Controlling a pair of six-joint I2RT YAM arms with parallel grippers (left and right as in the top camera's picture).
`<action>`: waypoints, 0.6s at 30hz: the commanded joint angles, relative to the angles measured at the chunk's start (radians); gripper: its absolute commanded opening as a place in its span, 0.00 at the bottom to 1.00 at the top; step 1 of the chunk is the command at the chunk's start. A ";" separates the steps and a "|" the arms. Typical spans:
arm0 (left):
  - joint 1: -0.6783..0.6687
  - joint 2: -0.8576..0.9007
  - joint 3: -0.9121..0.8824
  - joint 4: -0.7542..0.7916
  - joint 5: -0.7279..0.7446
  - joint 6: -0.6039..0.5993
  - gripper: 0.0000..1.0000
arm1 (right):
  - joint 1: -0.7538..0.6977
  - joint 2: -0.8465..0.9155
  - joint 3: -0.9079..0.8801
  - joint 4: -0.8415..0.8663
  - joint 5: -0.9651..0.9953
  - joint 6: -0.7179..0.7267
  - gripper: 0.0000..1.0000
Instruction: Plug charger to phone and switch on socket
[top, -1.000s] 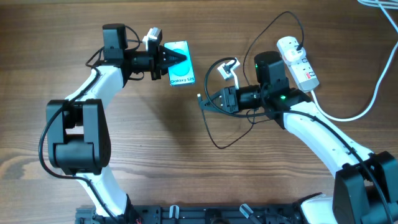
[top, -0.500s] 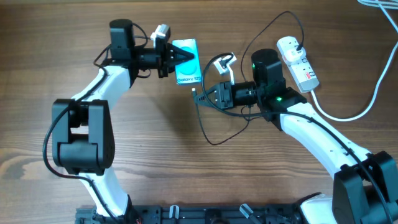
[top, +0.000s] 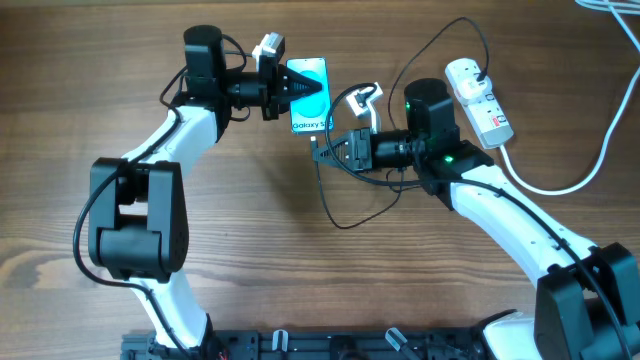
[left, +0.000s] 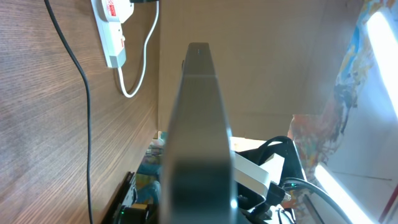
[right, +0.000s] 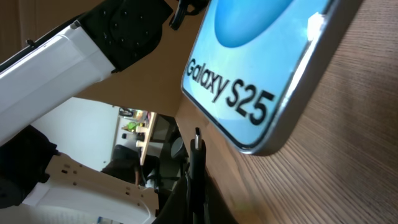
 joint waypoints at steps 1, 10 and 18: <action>0.006 -0.005 0.009 0.008 0.047 -0.020 0.04 | 0.004 0.002 0.014 0.014 0.011 0.013 0.04; 0.006 -0.005 0.009 0.011 0.057 -0.020 0.04 | 0.004 0.002 0.014 0.029 0.010 0.088 0.04; 0.006 -0.005 0.009 0.087 0.077 -0.021 0.04 | 0.004 0.002 0.014 0.037 0.011 0.119 0.05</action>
